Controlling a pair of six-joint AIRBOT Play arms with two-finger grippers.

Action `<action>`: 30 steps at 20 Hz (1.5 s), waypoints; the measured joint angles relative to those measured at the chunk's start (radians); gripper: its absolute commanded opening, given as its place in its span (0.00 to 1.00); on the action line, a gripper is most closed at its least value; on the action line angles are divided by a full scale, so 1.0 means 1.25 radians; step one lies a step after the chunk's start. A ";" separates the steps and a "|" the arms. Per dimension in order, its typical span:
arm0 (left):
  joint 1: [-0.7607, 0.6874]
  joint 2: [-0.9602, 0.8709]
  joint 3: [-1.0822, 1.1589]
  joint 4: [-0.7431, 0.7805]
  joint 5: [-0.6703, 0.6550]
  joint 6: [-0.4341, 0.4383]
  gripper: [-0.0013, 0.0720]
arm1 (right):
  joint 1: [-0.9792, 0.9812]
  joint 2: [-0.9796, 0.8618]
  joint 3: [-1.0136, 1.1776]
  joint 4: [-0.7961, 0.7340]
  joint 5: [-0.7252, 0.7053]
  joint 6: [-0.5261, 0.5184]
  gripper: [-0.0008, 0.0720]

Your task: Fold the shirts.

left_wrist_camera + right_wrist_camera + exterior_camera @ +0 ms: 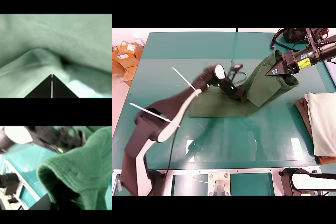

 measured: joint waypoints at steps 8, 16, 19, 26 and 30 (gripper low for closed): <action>0.229 0.159 0.082 0.249 -0.247 0.107 0.05 | 0.190 -0.021 -0.069 0.001 -0.182 0.078 0.04; 0.398 0.214 0.087 0.293 -0.289 0.180 0.05 | 0.568 -0.245 -0.122 0.074 -0.779 0.131 0.73; 0.420 0.218 0.087 0.295 -0.293 0.190 0.05 | 0.564 -0.274 -0.110 0.099 -0.890 0.134 0.73; 0.433 0.218 0.087 0.294 -0.294 0.198 0.05 | 0.268 -0.219 -0.107 0.005 -0.623 0.112 0.73; 0.435 0.218 0.087 0.295 -0.293 0.197 0.05 | 0.126 -0.209 -0.192 -0.090 -0.489 0.103 0.73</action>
